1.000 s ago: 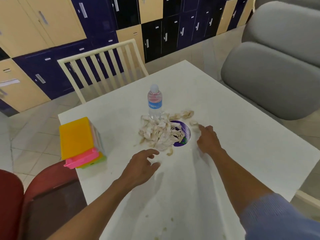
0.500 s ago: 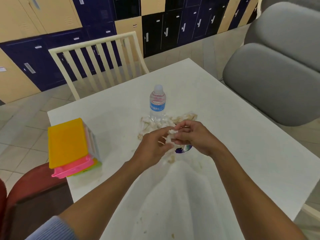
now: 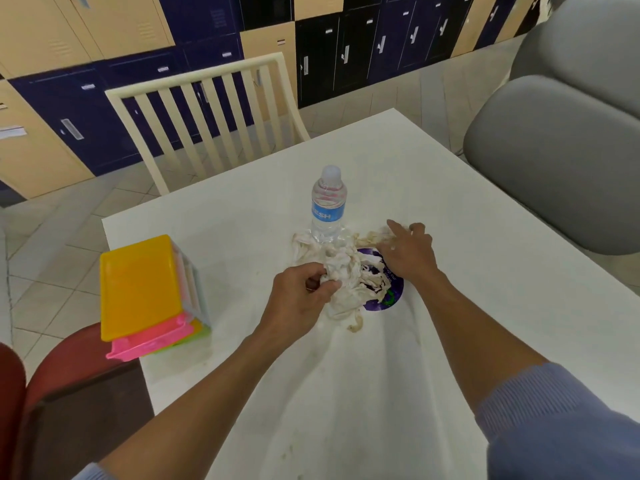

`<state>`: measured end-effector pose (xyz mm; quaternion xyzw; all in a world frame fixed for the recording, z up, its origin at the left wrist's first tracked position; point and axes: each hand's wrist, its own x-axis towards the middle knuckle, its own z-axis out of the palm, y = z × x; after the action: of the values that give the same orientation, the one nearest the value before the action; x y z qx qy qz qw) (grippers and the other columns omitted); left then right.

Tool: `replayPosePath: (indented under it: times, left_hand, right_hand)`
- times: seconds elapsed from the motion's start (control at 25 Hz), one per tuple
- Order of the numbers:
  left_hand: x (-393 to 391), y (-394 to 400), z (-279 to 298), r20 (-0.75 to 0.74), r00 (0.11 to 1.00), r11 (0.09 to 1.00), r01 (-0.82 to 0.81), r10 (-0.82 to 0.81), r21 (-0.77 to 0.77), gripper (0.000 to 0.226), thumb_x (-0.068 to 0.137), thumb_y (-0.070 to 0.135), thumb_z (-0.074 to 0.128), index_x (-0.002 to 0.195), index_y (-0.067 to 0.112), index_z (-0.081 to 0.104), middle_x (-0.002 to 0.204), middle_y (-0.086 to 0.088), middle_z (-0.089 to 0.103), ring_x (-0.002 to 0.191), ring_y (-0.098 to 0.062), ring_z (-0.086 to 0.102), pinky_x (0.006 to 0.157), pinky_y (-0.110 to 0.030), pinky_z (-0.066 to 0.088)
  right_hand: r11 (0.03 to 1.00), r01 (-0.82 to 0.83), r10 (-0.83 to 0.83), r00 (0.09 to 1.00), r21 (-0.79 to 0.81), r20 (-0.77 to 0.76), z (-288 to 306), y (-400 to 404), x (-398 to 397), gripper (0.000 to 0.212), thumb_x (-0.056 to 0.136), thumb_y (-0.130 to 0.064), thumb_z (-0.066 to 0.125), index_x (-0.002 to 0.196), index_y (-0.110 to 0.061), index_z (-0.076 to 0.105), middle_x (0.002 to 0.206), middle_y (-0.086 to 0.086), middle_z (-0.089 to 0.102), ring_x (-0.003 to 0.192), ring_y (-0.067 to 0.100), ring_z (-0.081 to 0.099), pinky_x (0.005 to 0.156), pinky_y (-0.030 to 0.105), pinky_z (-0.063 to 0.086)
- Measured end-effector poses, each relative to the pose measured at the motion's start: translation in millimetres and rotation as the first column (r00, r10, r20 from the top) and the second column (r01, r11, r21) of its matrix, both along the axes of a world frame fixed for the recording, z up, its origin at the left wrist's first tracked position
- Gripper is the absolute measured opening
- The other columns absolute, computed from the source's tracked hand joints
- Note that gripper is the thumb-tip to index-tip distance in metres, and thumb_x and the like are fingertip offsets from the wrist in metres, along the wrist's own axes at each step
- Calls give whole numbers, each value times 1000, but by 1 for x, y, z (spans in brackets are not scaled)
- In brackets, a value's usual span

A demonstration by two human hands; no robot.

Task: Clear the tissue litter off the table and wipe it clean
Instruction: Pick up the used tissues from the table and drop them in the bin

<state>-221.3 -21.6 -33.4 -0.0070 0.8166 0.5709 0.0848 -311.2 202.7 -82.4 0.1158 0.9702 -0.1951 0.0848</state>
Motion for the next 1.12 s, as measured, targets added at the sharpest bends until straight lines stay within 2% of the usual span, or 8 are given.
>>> replayPosePath:
  times: [0.12, 0.24, 0.4, 0.52, 0.6, 0.88, 0.96, 1.12]
  left_hand:
    - [5, 0, -1, -4, 999, 999, -36, 36, -21, 20, 83, 18, 73, 69, 9, 62, 60, 5, 52, 59, -12, 49, 63, -39, 49]
    - [16, 4, 4, -5, 997, 996, -72, 72, -54, 16, 82, 22, 75, 73, 22, 63, 73, 7, 59, 60, -8, 53, 56, -13, 42]
    - [38, 10, 16, 8, 997, 992, -77, 78, -98, 12, 81, 27, 76, 79, 21, 66, 78, 11, 61, 61, -7, 52, 53, -7, 39]
    - [65, 28, 23, 73, 997, 999, -16, 20, -50, 14, 80, 24, 77, 70, 21, 68, 57, 14, 59, 47, -3, 44, 48, -13, 35]
    - [83, 47, 26, 93, 995, 999, 29, -26, -23, 14, 79, 23, 78, 70, 15, 71, 63, 5, 66, 52, -7, 49, 55, -20, 38]
    - [183, 141, 43, 189, 960, 977, 191, -206, 96, 16, 78, 15, 78, 93, 14, 71, 73, 0, 68, 64, -10, 60, 62, -21, 43]
    - [213, 165, 38, 246, 935, 965, 234, -257, 119, 30, 77, 18, 79, 104, 21, 66, 77, -1, 69, 69, -13, 64, 64, -22, 46]
    - [277, 221, 16, 271, 886, 926, 368, -376, 80, 24, 76, 19, 78, 93, 22, 61, 64, -5, 55, 60, -14, 52, 61, -24, 41]
  right_hand:
    - [997, -49, 50, 999, 61, -11, -3, -6, -3, 30, 90, -18, 49, 118, -13, 60, 119, 16, 51, 113, 38, 46, 85, 37, 43]
    - [989, 38, -55, 991, -140, -124, -1, -4, 15, 21, 84, -4, 48, 92, -3, 67, 95, 11, 65, 90, 27, 59, 68, 27, 38]
    - [873, 195, -288, 946, -448, -149, 29, 6, 67, 16, 87, -9, 53, 93, -11, 67, 84, -1, 63, 77, 16, 55, 61, 23, 39]
    - [759, 231, -376, 919, -609, -120, 49, 23, 124, 7, 87, -18, 63, 94, -17, 64, 79, -2, 62, 71, 15, 56, 58, 22, 42]
    - [703, 256, -397, 916, -664, -66, 60, 38, 169, 13, 85, -22, 68, 95, -18, 61, 82, 0, 65, 71, 17, 60, 62, 25, 47]
    - [652, 421, -496, 866, -630, 65, 66, 137, 350, 28, 80, -24, 75, 79, 2, 65, 67, 13, 63, 65, 14, 55, 64, 29, 42]
    - [657, 467, -507, 855, -592, 110, 52, 161, 401, 30, 79, -23, 75, 70, 1, 59, 62, 6, 53, 62, 14, 50, 62, 29, 38]
    - [741, 520, -518, 845, -425, 130, 19, 193, 494, 16, 81, -11, 70, 68, -10, 62, 63, -2, 56, 62, 14, 54, 59, 26, 38]
